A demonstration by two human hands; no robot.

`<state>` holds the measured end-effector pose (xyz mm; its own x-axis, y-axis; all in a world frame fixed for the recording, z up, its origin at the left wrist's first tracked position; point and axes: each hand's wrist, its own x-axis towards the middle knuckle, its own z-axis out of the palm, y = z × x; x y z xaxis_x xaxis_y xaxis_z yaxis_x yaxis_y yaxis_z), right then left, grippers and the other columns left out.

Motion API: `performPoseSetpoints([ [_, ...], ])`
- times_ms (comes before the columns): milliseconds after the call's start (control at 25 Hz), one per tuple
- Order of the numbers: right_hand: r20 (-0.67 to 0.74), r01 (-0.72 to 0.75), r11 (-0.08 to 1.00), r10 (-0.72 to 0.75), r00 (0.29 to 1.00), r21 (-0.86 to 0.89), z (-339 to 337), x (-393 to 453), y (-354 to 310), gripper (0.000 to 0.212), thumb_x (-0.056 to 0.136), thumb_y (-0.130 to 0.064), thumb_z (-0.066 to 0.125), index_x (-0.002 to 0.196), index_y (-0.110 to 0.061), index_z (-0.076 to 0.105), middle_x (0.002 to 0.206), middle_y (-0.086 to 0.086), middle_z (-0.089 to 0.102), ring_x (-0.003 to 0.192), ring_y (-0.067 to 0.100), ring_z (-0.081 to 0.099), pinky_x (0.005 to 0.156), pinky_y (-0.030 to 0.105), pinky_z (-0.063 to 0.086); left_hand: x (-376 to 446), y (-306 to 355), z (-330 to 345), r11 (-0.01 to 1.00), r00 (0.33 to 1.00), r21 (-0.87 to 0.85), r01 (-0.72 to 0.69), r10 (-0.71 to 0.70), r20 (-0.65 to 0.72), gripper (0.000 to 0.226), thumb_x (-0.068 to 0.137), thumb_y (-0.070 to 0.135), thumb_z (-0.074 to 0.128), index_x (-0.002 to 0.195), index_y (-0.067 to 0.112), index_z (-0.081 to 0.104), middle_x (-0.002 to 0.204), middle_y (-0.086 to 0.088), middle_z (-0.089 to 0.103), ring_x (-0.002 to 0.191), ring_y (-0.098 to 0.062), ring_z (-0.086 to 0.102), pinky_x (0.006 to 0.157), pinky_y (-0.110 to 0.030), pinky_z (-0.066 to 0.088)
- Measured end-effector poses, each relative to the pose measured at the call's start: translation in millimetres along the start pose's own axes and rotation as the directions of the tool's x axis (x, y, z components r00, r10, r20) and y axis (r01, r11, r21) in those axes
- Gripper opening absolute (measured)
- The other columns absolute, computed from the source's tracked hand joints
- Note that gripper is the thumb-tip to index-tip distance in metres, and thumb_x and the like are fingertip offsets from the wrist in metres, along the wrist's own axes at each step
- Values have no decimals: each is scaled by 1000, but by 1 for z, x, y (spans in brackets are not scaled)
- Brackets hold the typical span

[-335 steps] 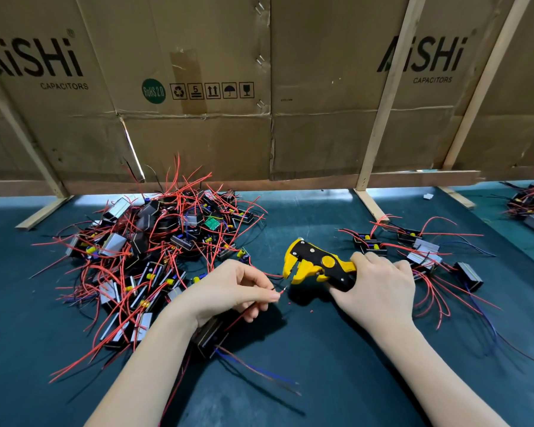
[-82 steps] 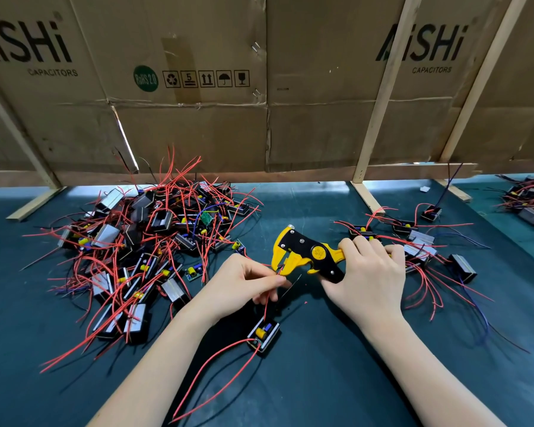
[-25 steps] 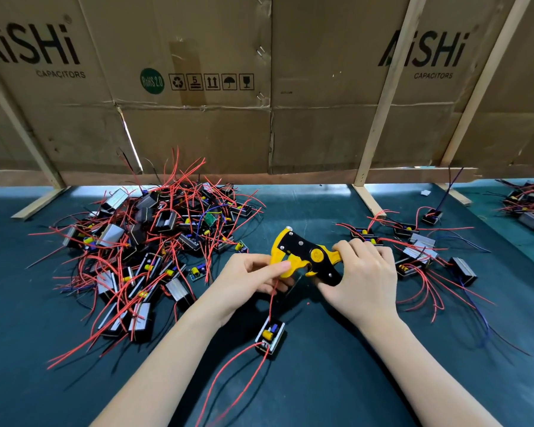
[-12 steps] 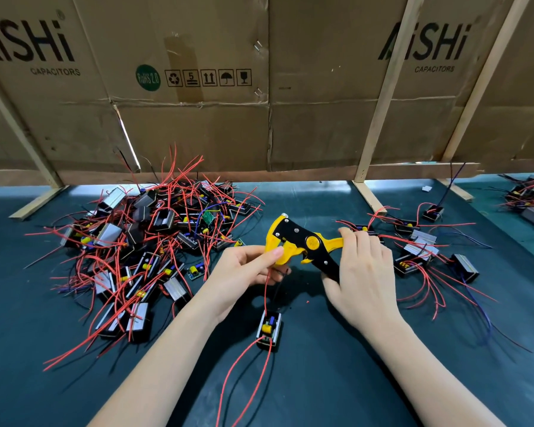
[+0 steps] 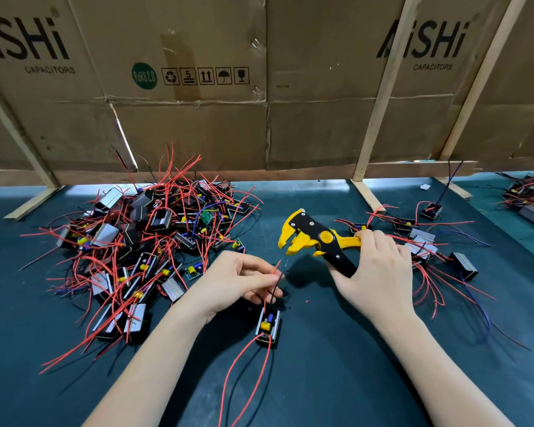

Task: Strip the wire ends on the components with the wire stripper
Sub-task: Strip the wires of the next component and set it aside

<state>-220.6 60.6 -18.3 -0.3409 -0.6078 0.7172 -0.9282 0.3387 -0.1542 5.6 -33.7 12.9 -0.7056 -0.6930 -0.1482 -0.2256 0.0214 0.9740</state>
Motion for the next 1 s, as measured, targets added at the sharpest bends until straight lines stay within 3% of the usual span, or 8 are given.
performPoseSetpoints([
  [160, 10, 22, 997, -22, 1000, -76, 2, -2, 1, 58, 71, -53, 75, 95, -3, 59, 84, 9, 58, 77, 33, 55, 71, 42, 39, -2, 4, -1, 997, 998, 43, -65, 66, 0, 17, 95, 15, 62, 95, 5, 75, 80, -14, 76, 68, -19, 71, 58, -19, 51],
  [440, 28, 60, 996, -58, 998, -63, 1, -5, -9, 60, 69, -57, 75, 97, -5, 60, 87, 7, 58, 81, 33, 55, 74, 42, 38, -2, 6, 4, 991, 990, 73, -115, 120, -67, 20, 94, 7, 58, 81, 8, 73, 76, -14, 75, 68, -26, 74, 57, -21, 53],
  [1000, -46, 107, 993, -109, 993, -57, -5, -1, -11, 54, 78, -60, 51, 87, -8, 59, 77, 4, 56, 72, 31, 55, 68, 39, 33, 2, 4, 5, 987, 988, 105, -123, 131, -77, 23, 93, 2, 54, 76, 4, 70, 69, -14, 74, 56, -19, 68, 52, -19, 48],
])
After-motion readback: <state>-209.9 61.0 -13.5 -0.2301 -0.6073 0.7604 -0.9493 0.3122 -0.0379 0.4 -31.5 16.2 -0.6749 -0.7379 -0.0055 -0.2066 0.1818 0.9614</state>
